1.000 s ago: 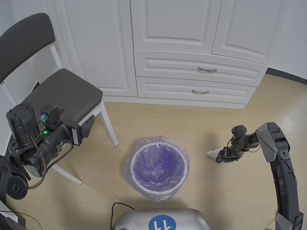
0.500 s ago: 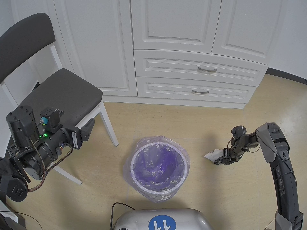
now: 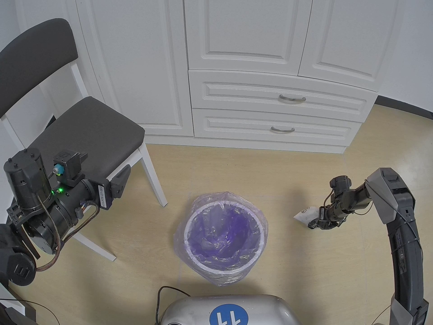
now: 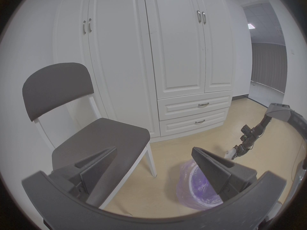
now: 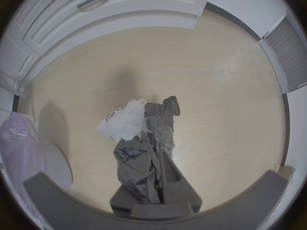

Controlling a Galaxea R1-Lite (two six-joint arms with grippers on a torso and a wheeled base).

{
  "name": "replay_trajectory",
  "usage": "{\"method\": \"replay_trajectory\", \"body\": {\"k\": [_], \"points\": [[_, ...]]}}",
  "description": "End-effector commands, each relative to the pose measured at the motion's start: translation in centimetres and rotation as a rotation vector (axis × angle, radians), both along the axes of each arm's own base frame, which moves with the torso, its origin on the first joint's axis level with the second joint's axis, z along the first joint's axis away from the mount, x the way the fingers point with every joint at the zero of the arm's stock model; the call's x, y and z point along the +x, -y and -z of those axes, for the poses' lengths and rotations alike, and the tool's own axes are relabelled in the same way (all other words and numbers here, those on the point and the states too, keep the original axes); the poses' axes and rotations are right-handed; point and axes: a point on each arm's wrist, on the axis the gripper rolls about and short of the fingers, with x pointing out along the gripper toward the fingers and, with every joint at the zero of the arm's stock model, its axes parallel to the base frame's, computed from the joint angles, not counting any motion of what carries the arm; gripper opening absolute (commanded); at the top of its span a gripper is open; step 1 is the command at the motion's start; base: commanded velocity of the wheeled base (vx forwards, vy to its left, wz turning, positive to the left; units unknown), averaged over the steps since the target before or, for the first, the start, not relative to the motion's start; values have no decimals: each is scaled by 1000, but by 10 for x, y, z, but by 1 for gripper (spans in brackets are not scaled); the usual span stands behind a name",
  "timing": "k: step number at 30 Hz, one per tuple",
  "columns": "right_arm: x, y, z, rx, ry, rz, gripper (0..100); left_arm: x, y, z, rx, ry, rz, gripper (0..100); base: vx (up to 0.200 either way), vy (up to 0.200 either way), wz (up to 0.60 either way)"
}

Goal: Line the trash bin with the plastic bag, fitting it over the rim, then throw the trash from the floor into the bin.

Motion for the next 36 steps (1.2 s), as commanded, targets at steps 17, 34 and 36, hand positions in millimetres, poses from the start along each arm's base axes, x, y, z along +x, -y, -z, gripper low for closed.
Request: {"method": "replay_trajectory", "body": {"k": [17,34,36], "points": [[-147,-18,-153,-466,461,-419,0,-45,-20,-44,-35,213,-5,100,0,0,0],[-191,-25,-194,-707,917,-593,0,-53,-24,-51,-49,250,-7,100,0,0,0],[-192,-27,-201,-706,950,-604,0,-53,-24,-52,-49,251,-7,100,0,0,0]]}}
